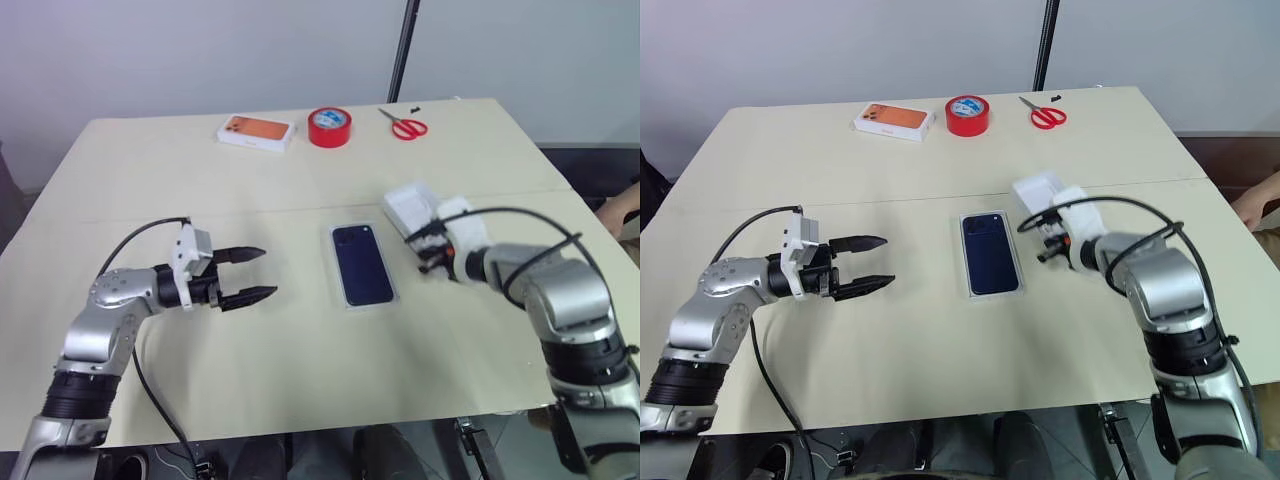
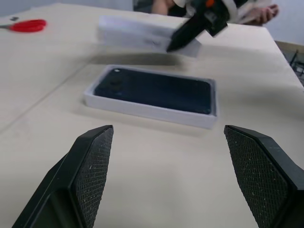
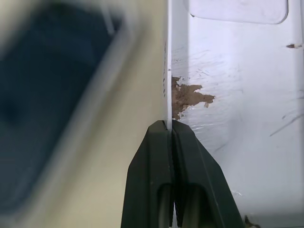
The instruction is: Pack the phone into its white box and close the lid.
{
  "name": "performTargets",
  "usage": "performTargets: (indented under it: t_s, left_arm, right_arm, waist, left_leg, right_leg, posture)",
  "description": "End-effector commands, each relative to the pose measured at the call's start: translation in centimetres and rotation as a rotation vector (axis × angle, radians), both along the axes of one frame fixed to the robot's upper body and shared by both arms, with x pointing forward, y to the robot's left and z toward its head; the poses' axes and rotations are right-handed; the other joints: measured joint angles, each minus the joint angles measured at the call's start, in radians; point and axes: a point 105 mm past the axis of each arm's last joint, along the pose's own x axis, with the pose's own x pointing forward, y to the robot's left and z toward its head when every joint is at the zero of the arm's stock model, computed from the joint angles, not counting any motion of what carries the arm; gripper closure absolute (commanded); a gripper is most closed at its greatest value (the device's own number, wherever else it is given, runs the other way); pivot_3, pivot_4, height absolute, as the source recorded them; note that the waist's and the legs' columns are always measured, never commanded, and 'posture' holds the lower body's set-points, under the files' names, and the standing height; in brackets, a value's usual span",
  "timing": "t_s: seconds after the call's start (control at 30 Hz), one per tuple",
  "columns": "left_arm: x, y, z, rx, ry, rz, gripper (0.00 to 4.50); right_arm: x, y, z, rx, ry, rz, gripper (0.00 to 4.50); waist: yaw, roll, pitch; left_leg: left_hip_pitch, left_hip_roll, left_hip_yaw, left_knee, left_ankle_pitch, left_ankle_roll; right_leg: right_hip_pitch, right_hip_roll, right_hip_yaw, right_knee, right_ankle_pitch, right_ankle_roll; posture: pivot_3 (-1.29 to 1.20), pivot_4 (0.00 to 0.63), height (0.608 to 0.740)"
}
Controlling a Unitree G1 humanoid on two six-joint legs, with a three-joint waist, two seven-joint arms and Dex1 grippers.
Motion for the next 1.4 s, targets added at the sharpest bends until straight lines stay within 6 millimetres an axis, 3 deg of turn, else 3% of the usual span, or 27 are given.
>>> performTargets:
  t_s: [0.03,0.23,0.3,0.4,0.63,0.8,1.0,1.1,1.23,1.3,1.4]
  left_arm:
    - [1.0,0.2,1.0,-0.022,-0.035,0.051,0.55]
    - [1.6,0.1,1.1,-0.056,-0.035,0.092,0.55]
    - [1.4,0.1,1.1,-0.06,-0.025,0.095,0.55]
    - [1.3,0.0,1.1,-0.069,-0.017,0.094,0.55]
    - [1.2,-0.6,1.0,-0.081,-0.004,0.085,0.55]
    - [1.4,-1.3,1.1,-0.109,0.002,0.079,0.55]
    - [1.0,-1.9,0.6,-0.139,0.047,0.068,0.55]
    - [0.5,-2.2,0.4,-0.168,0.104,0.035,1.35]
    - [0.5,-2.5,-0.1,-0.162,0.098,0.035,3.36]
    - [0.7,-2.9,-0.7,-0.154,0.095,0.042,4.37]
    - [0.9,-3.2,-1.4,-0.145,0.113,0.049,4.45]
  right_arm:
    - [0.1,3.0,2.1,0.21,-0.053,0.124,4.47]
    - [-1.5,8.4,4.3,0.718,0.053,0.287,4.47]
    - [-2.6,9.9,4.9,0.827,0.112,0.34,4.47]
    - [-5.3,11.7,4.1,0.933,0.253,0.432,4.47]
    - [-8.3,12.3,2.2,1.12,0.441,0.532,4.47]
    - [-8.8,11.1,-1.8,1.109,0.592,0.409,4.47]
    - [-8.7,11.2,-1.7,1.124,0.617,0.379,4.47]
    - [-7.4,10.8,-1.4,1.136,0.611,0.333,4.5]
    - [-5.9,10.4,-1.0,1.171,0.606,0.293,4.5]
    - [-4.9,9.9,-1.9,1.14,0.61,0.229,4.5]
    - [-4.4,9.7,-2.1,1.123,0.597,0.209,4.5]
  waist:
    - [0.0,0.0,0.0]
    - [-0.001,0.0,0.0]
    - [-0.001,0.0,0.0]
    - [0.0,0.0,0.0]
    - [-0.002,0.001,0.0]
    - [-0.02,0.001,0.0]
    - [-0.033,0.001,0.0]
    - [-0.036,0.001,0.0]
    - [-0.034,0.001,0.0]
    - [-0.03,0.001,0.0]
    - [-0.023,0.001,0.0]
  left_leg:
    - [0.0,0.0,0.0,0.0,0.001,-0.001]
    - [0.0,0.001,0.0,0.001,0.002,-0.003]
    - [0.0,0.002,-0.001,0.001,0.002,-0.004]
    - [0.0,0.002,-0.001,0.0,0.002,-0.004]
    - [0.0,0.001,-0.001,0.0,0.002,-0.004]
    - [0.0,0.001,-0.001,0.0,0.002,-0.003]
    - [0.0,0.002,0.001,-0.001,0.001,-0.001]
    - [0.0,0.002,0.001,-0.001,0.0,0.0]
    - [0.0,0.002,0.001,-0.001,0.0,0.0]
    - [0.0,0.002,0.001,-0.001,0.0,0.0]
    - [0.0,0.001,0.001,-0.001,0.0,0.0]
  right_leg:
    - [0.0,0.0,0.0,0.0,0.0,0.0]
    - [0.0,0.0,0.0,0.002,0.0,0.0]
    - [-0.001,0.0,0.0,0.002,0.0,0.0]
    - [-0.001,0.0,0.0,0.003,0.0,0.0]
    - [-0.001,-0.002,0.0,0.003,0.0,0.0]
    - [-0.001,0.0,0.0,0.004,0.0,0.0]
    - [-0.003,0.002,0.002,0.004,0.0,0.0]
    - [-0.003,0.002,0.002,0.004,0.0,0.0]
    - [-0.003,0.001,0.002,0.004,0.0,0.0]
    - [-0.002,0.001,0.002,0.004,0.0,0.0]
    - [-0.002,0.001,0.002,0.003,0.0,0.0]
  posture:
    - [0.0,0.15,0.74]
    - [0.0,0.15,0.74]
    - [0.0,0.15,0.74]
    - [0.0,0.15,0.74]
    - [0.0,0.15,0.74]
    - [0.0,0.15,0.74]
    - [0.0,0.15,0.74]
    - [0.0,0.15,0.74]
    - [0.0,0.15,0.74]
    - [0.0,0.15,0.74]
    - [0.0,0.15,0.74]
